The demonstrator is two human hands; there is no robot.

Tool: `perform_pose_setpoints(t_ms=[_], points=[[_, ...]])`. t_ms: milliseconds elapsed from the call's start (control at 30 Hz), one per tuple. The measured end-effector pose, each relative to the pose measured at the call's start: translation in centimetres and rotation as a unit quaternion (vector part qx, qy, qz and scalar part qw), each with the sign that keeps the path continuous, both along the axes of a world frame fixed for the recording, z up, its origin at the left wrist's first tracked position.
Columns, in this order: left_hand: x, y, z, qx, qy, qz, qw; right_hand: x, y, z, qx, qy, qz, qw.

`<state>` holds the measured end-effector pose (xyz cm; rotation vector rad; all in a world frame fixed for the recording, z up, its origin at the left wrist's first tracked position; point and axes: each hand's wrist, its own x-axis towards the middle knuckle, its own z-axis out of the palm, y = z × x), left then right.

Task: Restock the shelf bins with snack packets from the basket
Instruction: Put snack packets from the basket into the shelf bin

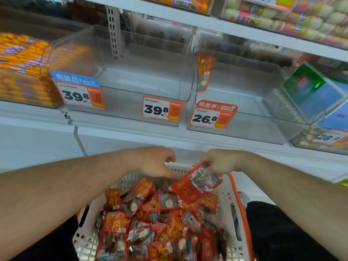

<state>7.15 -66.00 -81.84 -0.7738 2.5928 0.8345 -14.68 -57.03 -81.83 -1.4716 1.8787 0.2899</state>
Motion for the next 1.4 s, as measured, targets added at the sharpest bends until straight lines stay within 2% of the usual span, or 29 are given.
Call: perform_pose_setpoints(t_ms=[67, 167, 267, 400, 500, 567, 667, 733, 833, 900, 933, 1000, 1067, 1100, 1133, 1200, 1233, 1300, 1333, 1400], points=[[-0.1, 0.2, 0.0, 0.017, 0.009, 0.004, 1.000, -0.1, 0.1, 1.2, -0.026, -0.135, -0.062, 0.989], [-0.2, 0.6, 0.1, 0.111, 0.051, 0.037, 0.992, 0.1, 0.3, 1.8, -0.029, -0.275, -0.103, 0.955], [-0.2, 0.7, 0.5, 0.189, 0.109, 0.069, 0.974, 0.5, 0.5, 1.7, -0.043, -0.328, -0.129, 0.935], [0.0, 0.3, 1.4, 0.197, 0.155, 0.078, 0.965, 0.6, 1.0, 2.5, -0.045, -0.393, -0.133, 0.909], [0.4, -0.4, 2.2, 0.202, 0.174, 0.073, 0.961, 0.8, 1.2, 3.3, 0.018, -0.478, -0.201, 0.855], [0.8, -0.6, 2.6, 0.153, 0.195, 0.046, 0.968, 0.9, 1.2, 3.1, 0.061, -0.508, -0.285, 0.810], [1.1, -0.3, 2.6, 0.068, 0.284, 0.000, 0.956, 1.8, 1.6, 2.7, 0.099, -0.483, -0.319, 0.809], [1.2, 0.1, 2.7, -0.001, 0.362, -0.064, 0.930, 3.0, 2.1, 2.7, 0.108, -0.524, -0.313, 0.785], [0.9, 0.6, 3.0, -0.194, 0.425, -0.165, 0.869, 4.9, 2.9, 3.2, 0.050, -0.598, -0.325, 0.731], [0.5, 0.5, 3.3, -0.277, 0.438, -0.180, 0.836, 5.7, 3.1, 3.9, -0.016, -0.618, -0.351, 0.703], [0.4, 0.2, 3.4, -0.298, 0.445, -0.161, 0.829, 5.9, 3.1, 4.3, -0.045, -0.621, -0.348, 0.701], [0.5, -0.8, 3.6, -0.305, 0.463, -0.085, 0.828, 6.2, 3.2, 5.1, -0.111, -0.597, -0.312, 0.731], [0.8, -1.2, 4.0, -0.249, 0.493, 0.020, 0.834, 6.6, 3.2, 6.0, -0.194, -0.543, -0.290, 0.764], [0.8, -1.1, 4.3, -0.192, 0.502, 0.092, 0.838, 6.8, 3.2, 6.4, -0.236, -0.518, -0.292, 0.769], [0.9, -0.7, 4.9, -0.110, 0.505, 0.171, 0.839, 6.8, 3.1, 6.7, -0.275, -0.502, -0.296, 0.765], [1.0, 0.0, 5.8, 0.090, 0.516, 0.262, 0.810, 6.9, 2.7, 7.3, -0.335, -0.493, -0.314, 0.739], [1.3, 0.2, 6.1, 0.165, 0.509, 0.264, 0.803, 6.9, 2.5, 7.5, -0.356, -0.494, -0.326, 0.723], [1.6, 0.9, 6.7, 0.230, 0.434, 0.215, 0.844, 7.0, 1.9, 7.8, -0.389, -0.493, -0.349, 0.695], [1.6, 1.4, 6.8, 0.237, 0.397, 0.186, 0.867, 7.1, 1.6, 7.9, -0.401, -0.492, -0.354, 0.687], [1.0, 2.2, 6.6, 0.216, 0.373, 0.172, 0.886, 7.4, 1.2, 7.9, -0.414, -0.487, -0.363, 0.678]])
